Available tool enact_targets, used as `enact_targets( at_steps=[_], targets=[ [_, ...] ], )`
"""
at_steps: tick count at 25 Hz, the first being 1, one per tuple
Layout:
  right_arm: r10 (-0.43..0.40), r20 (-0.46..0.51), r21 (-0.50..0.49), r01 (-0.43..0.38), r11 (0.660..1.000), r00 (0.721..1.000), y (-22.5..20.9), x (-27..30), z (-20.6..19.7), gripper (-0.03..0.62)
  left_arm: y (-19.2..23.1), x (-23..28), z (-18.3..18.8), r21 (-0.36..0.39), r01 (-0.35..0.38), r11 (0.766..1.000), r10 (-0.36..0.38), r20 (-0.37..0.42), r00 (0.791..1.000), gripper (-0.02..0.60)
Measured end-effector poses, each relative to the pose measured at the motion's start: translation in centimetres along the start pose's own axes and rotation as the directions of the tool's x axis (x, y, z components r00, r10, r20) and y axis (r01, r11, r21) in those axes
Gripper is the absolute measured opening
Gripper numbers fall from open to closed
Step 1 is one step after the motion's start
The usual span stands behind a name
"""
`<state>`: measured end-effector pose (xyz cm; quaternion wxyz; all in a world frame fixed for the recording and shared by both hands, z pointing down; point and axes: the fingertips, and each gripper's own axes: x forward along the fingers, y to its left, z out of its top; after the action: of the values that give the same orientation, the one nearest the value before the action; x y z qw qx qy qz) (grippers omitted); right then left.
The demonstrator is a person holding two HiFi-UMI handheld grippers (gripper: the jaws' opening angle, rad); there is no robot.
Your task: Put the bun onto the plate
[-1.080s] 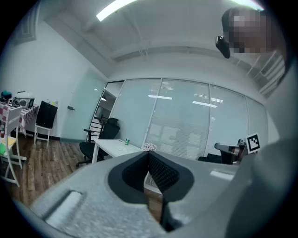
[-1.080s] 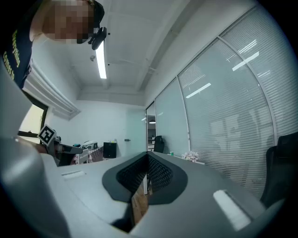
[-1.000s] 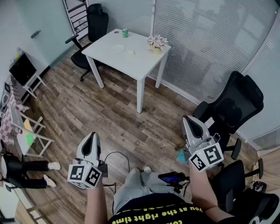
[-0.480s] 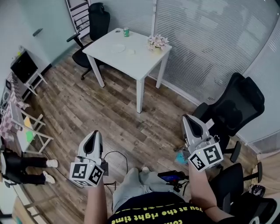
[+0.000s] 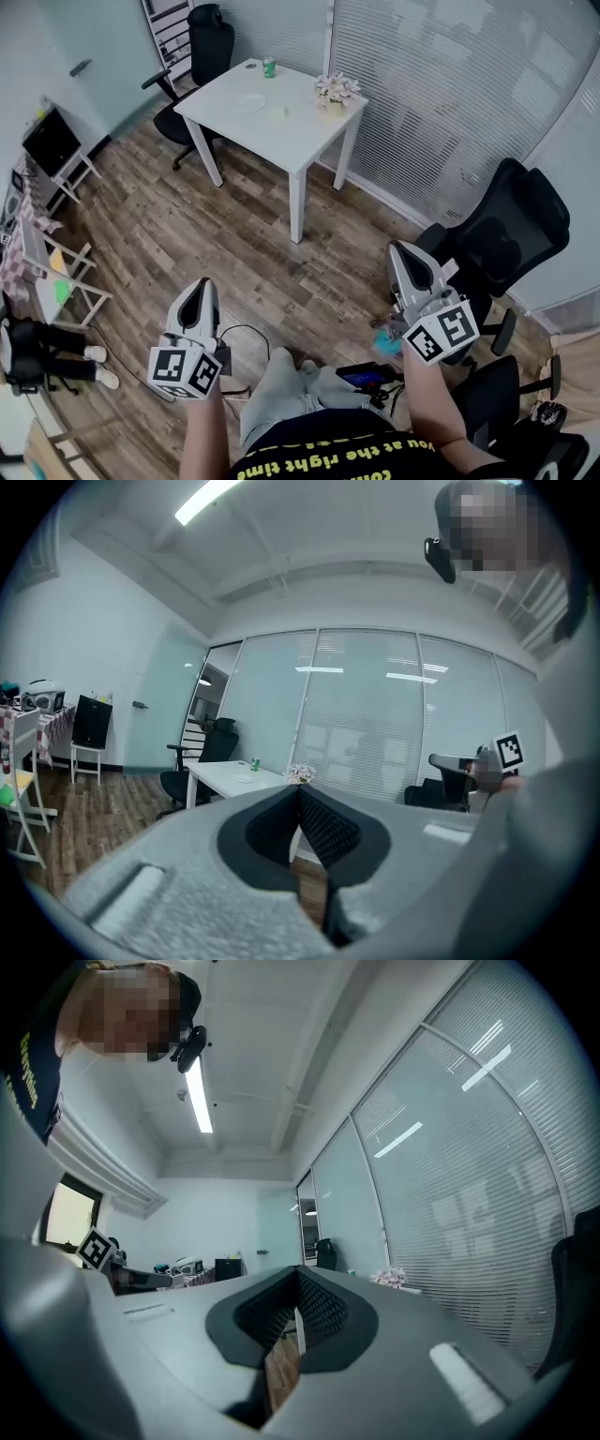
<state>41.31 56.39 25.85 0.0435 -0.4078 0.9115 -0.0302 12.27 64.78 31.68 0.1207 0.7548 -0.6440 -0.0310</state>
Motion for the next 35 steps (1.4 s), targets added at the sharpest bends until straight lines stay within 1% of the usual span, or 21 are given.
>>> enact_targets(
  at_steps=[6,9,18,23,28,35],
  targets=[
    [0.017,0.0,0.015,-0.017,1.0,1.0,-0.8,1.9,-0.4,0.006,0.8,1.7,-0.1,0.017,-0.007,1.0,0.007,-0.01,1.0,0.0],
    [0.019,0.0,0.015,-0.019,1.0,1.0,-1.3,3.2,-0.5,0.006,1.5,3.1,0.1,0.013,-0.007,1.0,0.007,-0.01,1.0,0.001],
    [-0.023,-0.006,0.009,0.023,1.0,1.0,-4.1,8.2,-0.6,0.006,4.1,9.9,1.0,0.004,0.035,0.999,-0.035,-0.013,0.999,0.001],
    [-0.04,-0.014,0.011,0.041,0.999,0.999,-5.2,12.7,-0.9,0.006,6.8,14.5,2.0,-0.004,0.058,0.998,-0.058,-0.022,0.998,0.001],
    [-0.04,-0.014,0.008,0.041,0.999,0.999,-5.8,18.0,-0.9,0.006,9.9,18.9,3.7,0.003,0.071,0.997,-0.071,-0.018,0.997,0.002],
    [-0.039,-0.011,0.003,0.039,0.999,0.999,-5.4,24.0,-1.1,0.006,14.5,22.5,4.8,-0.004,0.079,0.997,-0.079,-0.015,0.997,0.001]
  ],
)
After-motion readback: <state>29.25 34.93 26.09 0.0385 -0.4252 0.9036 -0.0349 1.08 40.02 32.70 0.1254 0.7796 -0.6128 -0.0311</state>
